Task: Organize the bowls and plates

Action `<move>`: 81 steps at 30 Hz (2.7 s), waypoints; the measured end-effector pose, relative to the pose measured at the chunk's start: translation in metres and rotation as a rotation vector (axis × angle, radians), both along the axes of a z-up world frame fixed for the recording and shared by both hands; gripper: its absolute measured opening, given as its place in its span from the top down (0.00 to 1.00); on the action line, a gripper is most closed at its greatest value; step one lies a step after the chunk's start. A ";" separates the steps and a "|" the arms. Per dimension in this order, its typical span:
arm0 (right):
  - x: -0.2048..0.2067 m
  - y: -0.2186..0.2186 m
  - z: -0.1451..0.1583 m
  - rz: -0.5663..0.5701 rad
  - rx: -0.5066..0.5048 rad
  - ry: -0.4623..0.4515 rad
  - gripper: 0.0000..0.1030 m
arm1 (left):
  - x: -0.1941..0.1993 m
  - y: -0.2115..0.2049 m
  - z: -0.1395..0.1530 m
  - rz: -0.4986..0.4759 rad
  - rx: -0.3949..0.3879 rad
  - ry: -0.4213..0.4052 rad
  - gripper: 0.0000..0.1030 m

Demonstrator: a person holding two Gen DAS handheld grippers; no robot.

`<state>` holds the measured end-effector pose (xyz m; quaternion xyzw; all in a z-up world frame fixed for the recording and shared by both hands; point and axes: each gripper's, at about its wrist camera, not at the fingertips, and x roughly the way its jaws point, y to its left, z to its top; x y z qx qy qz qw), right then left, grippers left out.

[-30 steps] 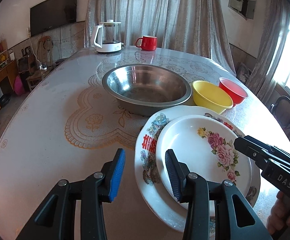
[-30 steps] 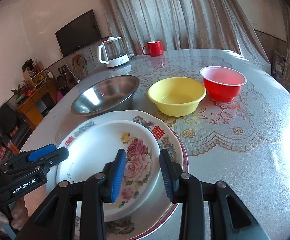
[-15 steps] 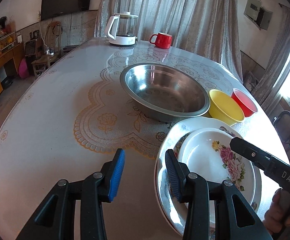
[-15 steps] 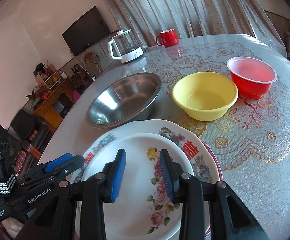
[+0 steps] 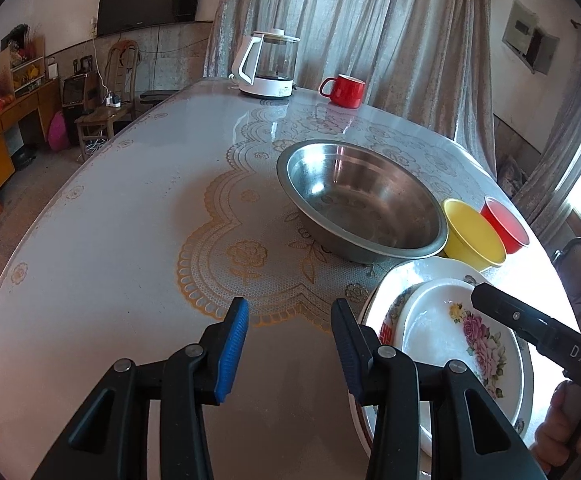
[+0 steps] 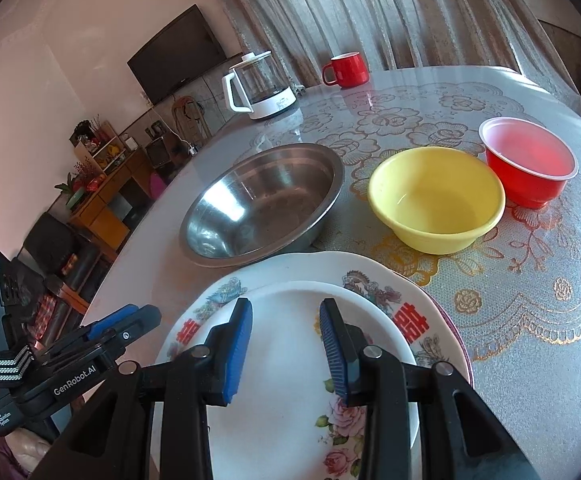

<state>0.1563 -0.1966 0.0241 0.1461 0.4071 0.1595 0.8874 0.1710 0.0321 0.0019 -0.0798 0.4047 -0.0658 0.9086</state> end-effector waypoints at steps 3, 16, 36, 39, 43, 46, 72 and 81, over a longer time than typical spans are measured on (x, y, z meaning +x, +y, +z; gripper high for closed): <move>0.005 -0.001 0.002 -0.003 0.004 -0.002 0.66 | 0.008 0.003 0.001 0.010 0.000 0.018 0.56; 0.067 -0.004 -0.001 -0.059 0.040 0.052 0.66 | 0.071 0.023 0.006 0.067 -0.161 0.014 0.53; 0.093 0.053 -0.012 0.072 -0.059 0.094 0.76 | 0.051 0.058 -0.007 0.138 -0.203 0.020 0.80; 0.085 0.078 -0.009 0.136 -0.081 0.077 0.76 | 0.025 0.076 -0.005 0.198 -0.188 0.013 0.79; 0.070 0.108 -0.010 0.214 -0.103 0.069 0.76 | -0.012 0.089 -0.003 0.230 -0.140 -0.015 0.76; 0.059 0.121 -0.007 0.259 -0.097 0.062 0.76 | -0.035 0.100 -0.002 0.255 -0.160 -0.012 0.75; -0.003 0.108 0.007 0.290 -0.054 0.021 0.69 | -0.100 0.096 0.035 0.264 -0.009 -0.135 0.50; -0.002 0.018 0.016 0.052 0.052 -0.012 0.69 | -0.064 0.029 0.062 0.041 0.006 -0.192 0.37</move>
